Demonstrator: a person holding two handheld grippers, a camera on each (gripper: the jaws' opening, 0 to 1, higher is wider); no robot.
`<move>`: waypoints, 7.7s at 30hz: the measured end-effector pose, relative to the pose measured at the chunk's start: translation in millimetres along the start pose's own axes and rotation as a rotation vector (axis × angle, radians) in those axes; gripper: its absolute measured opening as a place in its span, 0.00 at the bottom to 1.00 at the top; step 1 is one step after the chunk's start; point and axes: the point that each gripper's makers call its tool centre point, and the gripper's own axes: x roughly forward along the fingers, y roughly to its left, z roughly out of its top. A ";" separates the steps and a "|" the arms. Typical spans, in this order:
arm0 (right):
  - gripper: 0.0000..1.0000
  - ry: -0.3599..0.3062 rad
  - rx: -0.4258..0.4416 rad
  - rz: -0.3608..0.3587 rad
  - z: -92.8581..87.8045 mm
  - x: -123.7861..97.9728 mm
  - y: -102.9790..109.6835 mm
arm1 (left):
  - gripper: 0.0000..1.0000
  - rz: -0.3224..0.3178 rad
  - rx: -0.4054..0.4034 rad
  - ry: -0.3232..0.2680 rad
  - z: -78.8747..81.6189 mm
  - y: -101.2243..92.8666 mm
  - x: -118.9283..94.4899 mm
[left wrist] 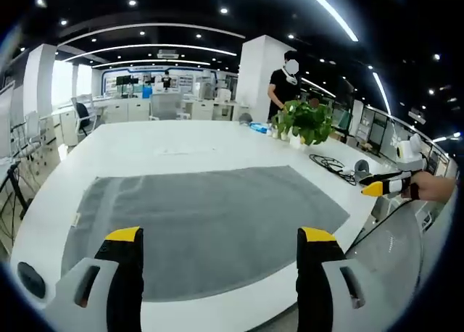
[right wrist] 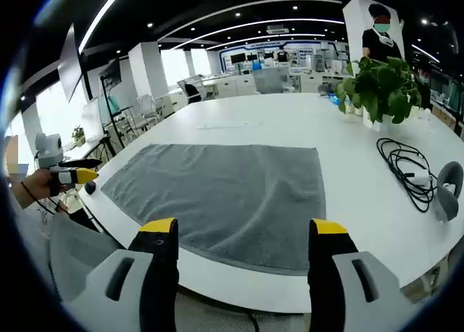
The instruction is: Fold the towel on the table until its edges align and the towel forms a compact rectangular stack.
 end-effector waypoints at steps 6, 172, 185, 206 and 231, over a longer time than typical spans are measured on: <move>0.73 0.002 -0.007 0.001 -0.6 0.1 -0.1 | 0.90 -0.009 0.003 0.003 -0.3 -2.2 1.3; 0.60 0.000 -0.056 0.043 64.0 32.2 -57.1 | 0.80 -0.564 0.389 0.140 -2.4 -202.0 88.2; 0.59 -0.001 -0.060 0.027 74.4 37.3 -78.5 | 0.71 -0.639 0.419 0.163 -7.3 -227.8 95.3; 0.57 -0.019 -0.103 0.030 95.1 40.9 -107.6 | 0.65 -0.824 0.538 0.133 7.5 -312.4 119.2; 0.52 -0.014 -0.164 0.111 124.4 80.5 -125.1 | 0.58 -0.809 0.610 0.211 -27.1 -351.5 167.2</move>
